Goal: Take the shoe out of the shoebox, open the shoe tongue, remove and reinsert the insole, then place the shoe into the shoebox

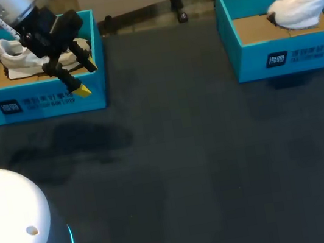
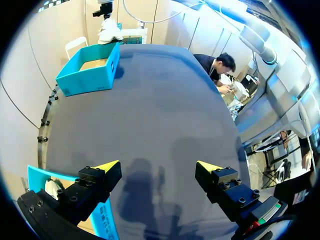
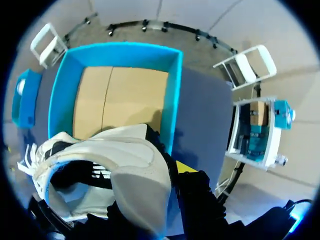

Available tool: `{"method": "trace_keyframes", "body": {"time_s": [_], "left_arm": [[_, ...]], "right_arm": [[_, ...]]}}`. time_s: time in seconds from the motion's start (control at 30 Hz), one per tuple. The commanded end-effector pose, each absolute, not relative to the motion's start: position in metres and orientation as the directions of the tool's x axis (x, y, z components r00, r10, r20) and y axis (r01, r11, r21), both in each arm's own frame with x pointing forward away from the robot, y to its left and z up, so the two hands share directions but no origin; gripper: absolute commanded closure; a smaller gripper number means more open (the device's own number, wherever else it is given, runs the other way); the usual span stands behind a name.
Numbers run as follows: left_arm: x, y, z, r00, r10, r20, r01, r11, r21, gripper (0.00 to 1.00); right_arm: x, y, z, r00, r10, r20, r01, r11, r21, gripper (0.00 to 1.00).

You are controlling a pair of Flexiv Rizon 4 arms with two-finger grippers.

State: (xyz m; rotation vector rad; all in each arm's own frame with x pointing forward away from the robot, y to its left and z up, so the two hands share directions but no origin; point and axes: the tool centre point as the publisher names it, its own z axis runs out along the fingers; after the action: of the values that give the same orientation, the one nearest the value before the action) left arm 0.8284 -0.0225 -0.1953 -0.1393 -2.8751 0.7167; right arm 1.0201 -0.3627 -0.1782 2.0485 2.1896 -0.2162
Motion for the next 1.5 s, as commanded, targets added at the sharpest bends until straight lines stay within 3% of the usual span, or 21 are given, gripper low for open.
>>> {"method": "trace_keyframes", "body": {"time_s": [0.03,0.37,1.03,1.5], "left_arm": [[0.827,-0.022,-0.195,-0.981,0.132,0.145,0.049,0.880,-0.472,0.00],[0.827,-0.022,-0.195,-0.981,0.132,0.145,0.049,0.880,-0.472,0.00],[0.827,-0.022,-0.195,-0.981,0.132,0.145,0.049,0.880,-0.472,0.00],[0.827,-0.022,-0.195,-0.981,0.132,0.145,0.049,0.880,-0.472,0.00]], "right_arm": [[1.021,-0.361,-0.178,0.286,0.941,-0.179,0.958,-0.279,0.061,1.00],[1.031,-0.335,-0.186,0.402,0.904,-0.146,0.914,-0.387,0.121,1.00],[1.031,-0.333,-0.189,0.380,0.916,-0.128,0.922,-0.364,0.132,1.00],[1.021,-0.324,-0.225,0.280,0.955,-0.100,0.956,-0.267,0.122,1.00]]}}
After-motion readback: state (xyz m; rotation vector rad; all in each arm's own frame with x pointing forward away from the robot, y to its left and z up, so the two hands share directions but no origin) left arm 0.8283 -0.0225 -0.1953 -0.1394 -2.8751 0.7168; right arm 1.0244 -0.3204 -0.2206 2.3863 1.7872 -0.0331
